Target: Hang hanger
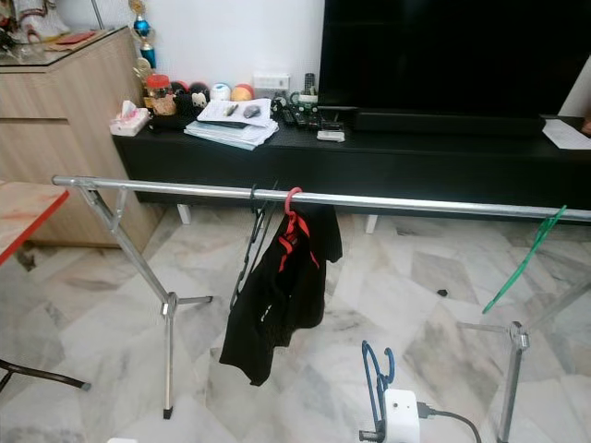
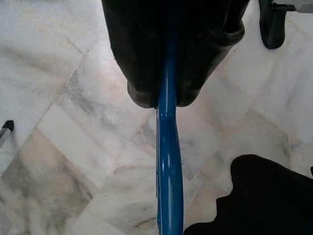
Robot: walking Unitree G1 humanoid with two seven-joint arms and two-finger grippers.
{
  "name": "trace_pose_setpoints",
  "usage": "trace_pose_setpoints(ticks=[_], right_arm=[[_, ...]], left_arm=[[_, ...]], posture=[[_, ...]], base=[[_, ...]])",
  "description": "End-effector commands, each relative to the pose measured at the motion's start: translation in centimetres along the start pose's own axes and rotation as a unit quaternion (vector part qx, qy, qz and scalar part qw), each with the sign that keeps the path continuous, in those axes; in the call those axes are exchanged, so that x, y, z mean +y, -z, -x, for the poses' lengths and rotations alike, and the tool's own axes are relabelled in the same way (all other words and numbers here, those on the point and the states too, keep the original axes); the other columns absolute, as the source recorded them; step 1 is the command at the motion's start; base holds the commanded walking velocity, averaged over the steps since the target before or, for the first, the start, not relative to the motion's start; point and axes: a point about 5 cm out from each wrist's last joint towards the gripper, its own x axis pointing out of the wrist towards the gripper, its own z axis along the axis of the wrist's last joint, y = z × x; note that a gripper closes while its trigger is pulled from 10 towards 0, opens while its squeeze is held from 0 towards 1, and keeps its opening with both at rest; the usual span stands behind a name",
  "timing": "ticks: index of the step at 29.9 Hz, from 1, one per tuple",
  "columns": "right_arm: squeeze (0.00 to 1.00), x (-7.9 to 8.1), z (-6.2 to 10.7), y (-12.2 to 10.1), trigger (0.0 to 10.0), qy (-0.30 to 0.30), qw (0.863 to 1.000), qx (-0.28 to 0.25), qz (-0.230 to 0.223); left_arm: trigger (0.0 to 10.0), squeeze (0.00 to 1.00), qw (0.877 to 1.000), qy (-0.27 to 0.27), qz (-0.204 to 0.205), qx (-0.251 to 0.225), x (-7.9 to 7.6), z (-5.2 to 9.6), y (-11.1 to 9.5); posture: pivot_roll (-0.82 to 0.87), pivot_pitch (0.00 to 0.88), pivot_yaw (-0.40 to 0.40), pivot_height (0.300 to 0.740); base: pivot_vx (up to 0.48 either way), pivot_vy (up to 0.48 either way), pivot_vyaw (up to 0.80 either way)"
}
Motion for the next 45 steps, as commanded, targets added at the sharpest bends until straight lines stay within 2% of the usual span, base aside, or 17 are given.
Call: trace_pose_setpoints(ticks=[1,18,23,39,45], right_arm=[[0.00,0.08,-0.04,-0.29,10.0,0.000,1.000,-0.007,-0.006],[0.00,0.12,-0.04,-0.23,10.0,0.001,1.000,-0.006,-0.011],[0.00,0.10,-0.03,-0.23,10.0,0.001,1.000,-0.006,-0.012],[0.00,0.10,-0.03,-0.29,10.0,0.000,1.000,-0.009,-0.010],[0.00,0.07,0.02,-0.73,10.0,0.004,0.999,-0.040,-0.018]], left_arm=[[10.0,0.00,1.000,0.000,-0.001,0.008,0.14,0.14,0.59],[10.0,0.00,1.000,0.002,-0.005,0.008,-0.01,0.14,0.66],[10.0,0.00,1.000,0.003,-0.005,0.008,-0.12,0.12,0.62],[10.0,0.00,1.000,0.004,-0.006,0.008,-0.06,0.15,0.72],[10.0,0.00,1.000,0.002,-0.008,0.009,-0.03,0.14,0.69]], posture=[[0.03,0.033,-0.006,0.740],[0.03,0.033,-0.005,0.740],[0.03,0.033,-0.006,0.740],[0.03,0.033,-0.007,0.740],[0.03,0.033,-0.008,0.740]], base=[[0.000,0.000,0.00],[0.204,0.000,0.00],[0.287,0.000,-0.80],[0.289,0.000,0.00],[0.040,0.000,0.00]])
